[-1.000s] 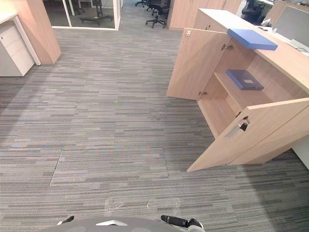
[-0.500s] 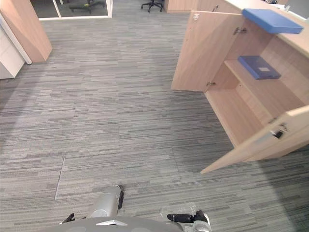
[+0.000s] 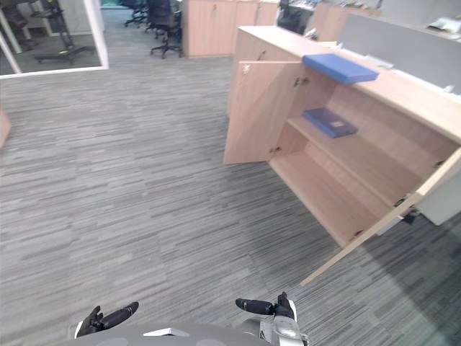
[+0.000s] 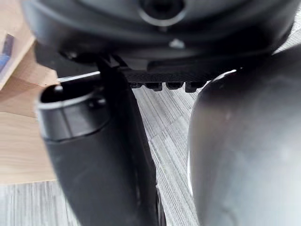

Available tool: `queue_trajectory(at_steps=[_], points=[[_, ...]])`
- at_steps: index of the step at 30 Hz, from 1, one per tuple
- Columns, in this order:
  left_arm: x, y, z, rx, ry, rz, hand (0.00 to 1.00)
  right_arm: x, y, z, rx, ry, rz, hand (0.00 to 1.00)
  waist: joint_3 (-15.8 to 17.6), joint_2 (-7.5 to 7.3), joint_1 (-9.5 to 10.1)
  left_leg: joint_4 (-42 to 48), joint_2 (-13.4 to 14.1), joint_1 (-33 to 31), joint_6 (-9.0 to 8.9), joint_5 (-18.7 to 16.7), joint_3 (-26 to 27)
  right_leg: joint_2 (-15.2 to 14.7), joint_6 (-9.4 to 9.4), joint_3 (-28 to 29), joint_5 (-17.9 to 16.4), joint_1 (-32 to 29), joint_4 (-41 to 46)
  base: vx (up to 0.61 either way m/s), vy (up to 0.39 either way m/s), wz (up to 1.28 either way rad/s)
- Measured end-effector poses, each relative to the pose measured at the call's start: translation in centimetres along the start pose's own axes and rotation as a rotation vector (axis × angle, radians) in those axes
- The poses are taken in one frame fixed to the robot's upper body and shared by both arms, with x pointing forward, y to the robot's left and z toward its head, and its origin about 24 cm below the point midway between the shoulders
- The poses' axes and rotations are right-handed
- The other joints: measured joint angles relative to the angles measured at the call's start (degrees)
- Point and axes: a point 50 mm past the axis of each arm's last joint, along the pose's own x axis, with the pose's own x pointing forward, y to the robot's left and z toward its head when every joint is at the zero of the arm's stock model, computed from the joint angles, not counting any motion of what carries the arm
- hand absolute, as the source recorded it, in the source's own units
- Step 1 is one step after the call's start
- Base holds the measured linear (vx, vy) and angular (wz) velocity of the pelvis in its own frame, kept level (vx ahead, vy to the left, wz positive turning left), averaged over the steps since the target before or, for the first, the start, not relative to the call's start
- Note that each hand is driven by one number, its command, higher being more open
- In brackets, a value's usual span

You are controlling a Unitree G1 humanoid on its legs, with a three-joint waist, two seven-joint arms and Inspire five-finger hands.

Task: Walk over to the cabinet, pick up the folder, carry it to the office cabinet, place the folder inside the office cabinet, then close the office cabinet door

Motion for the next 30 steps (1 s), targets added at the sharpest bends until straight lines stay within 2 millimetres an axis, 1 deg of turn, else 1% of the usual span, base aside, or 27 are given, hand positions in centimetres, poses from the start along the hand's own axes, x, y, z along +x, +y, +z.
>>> queue_trajectory(at_steps=[1, 2, 3, 5, 6, 7, 8, 9, 10, 11, 12, 13, 14, 15, 16, 17, 18, 19, 20, 21, 22, 23, 25, 26, 27, 29, 30], points=[[0.0, -0.2, 0.4, 0.003, -0.018, -0.03, 1.0, 0.0, 0.3, 0.7, -0.03, -0.022, 0.017, 1.0, 1.09, 0.15, 0.03, -0.78, 0.88, 1.23, -0.77, -0.47, 2.11, 2.92, 1.4, -7.73, -2.29, -1.67, -2.4, 0.16, 0.033, -0.72], [0.0, -0.3, 0.6, -0.002, -0.021, -0.045, 1.0, 0.0, 0.6, 1.2, -0.042, -0.035, 0.027, 1.0, 2.08, 0.09, 0.11, -0.99, 0.93, 1.95, -1.49, -0.92, 3.25, 4.36, 1.45, -12.13, -2.26, -2.09, -4.54, 0.16, 0.021, -0.69], [0.0, -0.4, 0.7, -0.002, -0.022, -0.054, 1.0, 0.0, 0.8, 1.5, -0.05, -0.044, 0.035, 1.0, 2.62, -0.02, 0.07, -1.15, 0.85, 2.25, -1.81, -1.15, 4.02, 5.18, 1.47, -14.83, -2.24, -2.21, -6.28, 0.16, -0.002, -0.47], [0.1, -0.4, 0.9, 0.0, -0.021, -0.068, 1.0, 0.0, 1.1, 1.7, -0.044, -0.049, 0.05, 1.0, 3.27, -0.09, -0.26, -1.3, 0.23, 2.89, -2.82, -1.79, 4.53, 6.97, 0.97, -22.67, -1.96, -1.13, -13.98, 0.28, -0.046, -0.16], [-0.1, -0.6, 1.0, -0.006, -0.022, -0.077, 1.0, 0.0, 1.2, 1.7, -0.046, -0.043, 0.054, 1.0, 3.63, 0.1, -0.19, -0.69, 0.16, 3.08, -3.24, -3.09, 3.9, 8.24, -1.4, -25.81, -1.2, 1.05, -20.16, 0.31, -0.075, 0.17], [-0.2, -0.6, 1.0, -0.012, -0.026, -0.076, 1.0, 0.0, 1.3, 1.7, -0.045, -0.04, 0.056, 1.0, 3.83, 0.03, -0.09, -0.38, 0.23, 3.35, -3.33, -3.89, 3.42, 8.95, -3.63, -26.31, -2.48, 1.96, -22.02, 0.37, -0.096, 0.26], [-0.4, -0.9, 0.9, -0.038, -0.024, -0.076, 1.0, 0.0, 1.3, 1.9, -0.019, -0.044, 0.064, 1.0, 4.64, 0.51, 0.43, 0.39, 1.33, 4.41, -3.95, -5.94, 2.41, 11.89, -7.71, -26.79, -5.87, 4.67, -26.07, 0.4, -0.102, 0.16], [-0.4, -1.1, 0.8, -0.042, -0.017, -0.078, 1.0, 0.0, 1.2, 2.3, -0.009, -0.058, 0.066, 1.0, 4.83, 1.77, 0.71, 1.72, 2.99, 4.12, -4.13, -7.97, 1.91, 13.64, -7.83, -27.26, -6.33, 5.31, -26.8, 0.4, -0.104, 0.12], [-0.5, -1.4, 0.7, -0.047, -0.012, -0.084, 1.0, 0.0, 1.2, 2.4, -0.006, -0.064, 0.064, 1.0, 4.56, 2.45, 0.73, 2.62, 4.17, 3.73, -4.44, -9.08, 1.48, 14.75, -7.06, -27.58, -6.79, 5.62, -27.05, 0.37, -0.105, 0.14], [-0.7, -1.5, 0.2, -0.053, 0.006, -0.084, 1.0, 0.0, 1.4, 2.6, -0.003, -0.069, 0.073, 1.0, 3.96, 3.37, 0.44, 4.07, 6.26, 3.32, -4.29, -10.61, 0.26, 16.95, -6.36, -28.59, -7.95, 6.79, -28.08, 0.38, -0.103, 0.27], [-0.8, -1.2, -0.1, -0.054, 0.02, -0.078, 1.0, -0.2, 1.9, 2.4, 0.0, -0.066, 0.086, 1.0, 3.87, 3.56, 0.25, 8.78, 7.49, 1.98, -4.44, -10.99, -2.64, 19.41, -7.5, -28.98, -9.01, 8.37, -30.33, 0.37, -0.109, 0.25], [-0.8, -1.1, -0.1, -0.056, 0.022, -0.076, 1.0, -0.2, 2.3, 2.4, 0.018, -0.062, 0.098, 1.0, 3.86, 3.51, 0.54, 13.43, 8.31, 0.11, -4.58, -11.08, -4.82, 20.51, -7.85, -29.2, -9.19, 9.11, -31.29, 0.34, -0.116, 0.04], [-0.8, -1.2, 0.0, -0.068, 0.02, -0.076, 1.0, -0.3, 3.1, 2.4, 0.035, -0.062, 0.122, 1.0, 3.87, 3.95, 1.12, 25.47, 9.86, -4.39, -4.52, -9.74, -8.56, 23.23, -7.9, -28.63, -9.21, 11.3, -34.13, 0.35, -0.138, -0.36], [-1.0, -1.5, -0.2, -0.092, 0.027, -0.078, 1.0, -0.5, 3.6, 2.3, 0.053, -0.054, 0.139, 1.0, 3.99, 4.88, 1.78, 38.07, 11.7, -8.96, -4.87, -4.68, -10.94, 26.1, -7.96, -27.12, -9.17, 14.12, -37.1, 0.34, -0.128, -0.49], [-1.0, -1.5, -0.3, -0.116, 0.03, -0.077, 1.0, -0.5, 4.0, 2.4, 0.06, -0.054, 0.149, 1.0, 4.0, 5.24, 2.19, 43.53, 12.67, -11.33, -5.38, -3.18, -11.71, 27.21, -7.99, -26.16, -9.15, 15.58, -38.22, 0.33, -0.094, -0.71], [-0.8, -1.5, 0.2, -0.138, 0.019, -0.077, 1.0, -0.6, 5.0, 2.1, 0.046, -0.037, 0.177, 1.0, 3.92, 5.41, 2.98, 50.89, 14.23, -14.7, -5.5, -2.61, -12.04, 28.7, -7.97, -24.16, -9.17, 17.64, -39.72, 0.2, -0.036, -0.66], [-0.8, -1.6, 0.5, -0.139, 0.009, -0.077, 1.0, -0.6, 5.3, 2.0, 0.03, -0.028, 0.195, 1.0, 3.96, 5.33, 3.15, 52.73, 14.79, -16.32, -5.38, -2.63, -12.12, 29.22, -7.96, -22.92, -9.16, 18.47, -40.48, 0.24, -0.017, -0.89], [-0.7, -1.6, 1.0, -0.143, -0.012, -0.078, 1.0, -0.6, 5.7, 1.9, 0.019, -0.013, 0.209, 1.0, 4.24, 4.79, 3.25, 53.48, 14.86, -19.12, -4.9, -2.81, -12.59, 29.31, -7.78, -20.56, -9.05, 19.92, -41.71, 0.22, 0.021, -0.99], [-0.7, -1.6, 1.3, -0.147, -0.03, -0.077, 1.0, -0.5, 5.7, 1.8, 0.018, 0.004, 0.203, 1.0, 4.43, 4.19, 3.49, 51.02, 14.21, -21.33, -4.68, -3.26, -13.57, 28.89, -7.24, -17.86, -8.61, 21.3, -43.12, 0.21, 0.045, -1.08], [-0.7, -1.5, 1.4, -0.151, -0.036, -0.076, 1.0, -0.4, 5.7, 1.7, 0.019, 0.013, 0.198, 1.0, 4.61, 3.83, 3.77, 48.81, 13.8, -21.78, -4.7, -3.77, -14.08, 28.46, -7.09, -16.35, -8.42, 21.81, -43.46, 0.2, 0.096, -1.18], [-0.7, -1.5, 1.6, -0.162, -0.044, -0.072, 1.0, -0.3, 5.6, 1.6, 0.022, 0.03, 0.195, 1.0, 5.12, 3.31, 4.43, 42.29, 13.0, -22.24, -5.14, -4.13, -15.9, 27.49, -6.24, -13.95, -7.9, 23.1, -44.19, 0.28, 0.184, -1.1], [-0.7, -1.5, 1.7, -0.17, -0.047, -0.069, 1.0, -0.2, 5.3, 1.5, 0.029, 0.04, 0.182, 1.0, 5.79, 2.37, 4.43, 34.49, 12.26, -22.3, -5.47, -4.03, -18.55, 26.42, -5.53, -12.12, -7.58, 24.14, -44.52, 0.3, 0.212, -1.04], [-0.7, -1.4, 1.9, -0.173, -0.054, -0.063, 1.0, -0.1, 4.9, 1.5, 0.038, 0.041, 0.168, 1.0, 6.16, 2.2, 4.4, 25.22, 11.56, -22.45, -6.97, -3.49, -21.93, 24.86, -4.07, -10.42, -7.62, 25.41, -45.14, 0.24, 0.206, -0.56], [-0.7, -1.3, 2.0, -0.179, -0.056, -0.058, 1.0, 0.0, 4.7, 1.4, 0.045, 0.047, 0.153, 1.0, 6.81, 1.13, 4.41, 17.04, 10.5, -22.69, -8.59, -1.86, -26.02, 22.83, -2.17, -9.49, -8.01, 26.63, -45.24, 0.28, 0.293, -0.26], [-0.7, -1.3, 2.0, -0.181, -0.056, -0.053, 1.0, 0.0, 4.6, 1.4, 0.052, 0.049, 0.151, 1.0, 6.83, 1.11, 4.42, 14.24, 10.15, -22.91, -9.06, -1.05, -27.34, 21.92, -1.49, -9.3, -8.27, 27.03, -45.15, 0.28, 0.316, -0.21], [-0.7, -1.1, 1.7, -0.185, -0.044, -0.035, 1.0, 0.0, 4.6, 1.3, 0.057, 0.048, 0.152, 1.0, 7.02, 0.59, 4.76, 6.5, 9.2, -23.2, -9.41, 2.61, -32.07, 18.46, 1.75, -8.02, -9.78, 28.05, -43.62, 0.3, 0.441, -0.25], [-0.7, -1.2, 1.3, -0.186, -0.025, -0.027, 1.0, -0.1, 4.7, 1.4, 0.044, 0.045, 0.158, 1.0, 6.52, 1.31, 4.84, 3.12, 9.21, -22.73, -10.31, 4.89, -35.34, 17.03, 3.98, -6.8, -10.61, 28.08, -42.83, 0.32, 0.549, -0.37]])
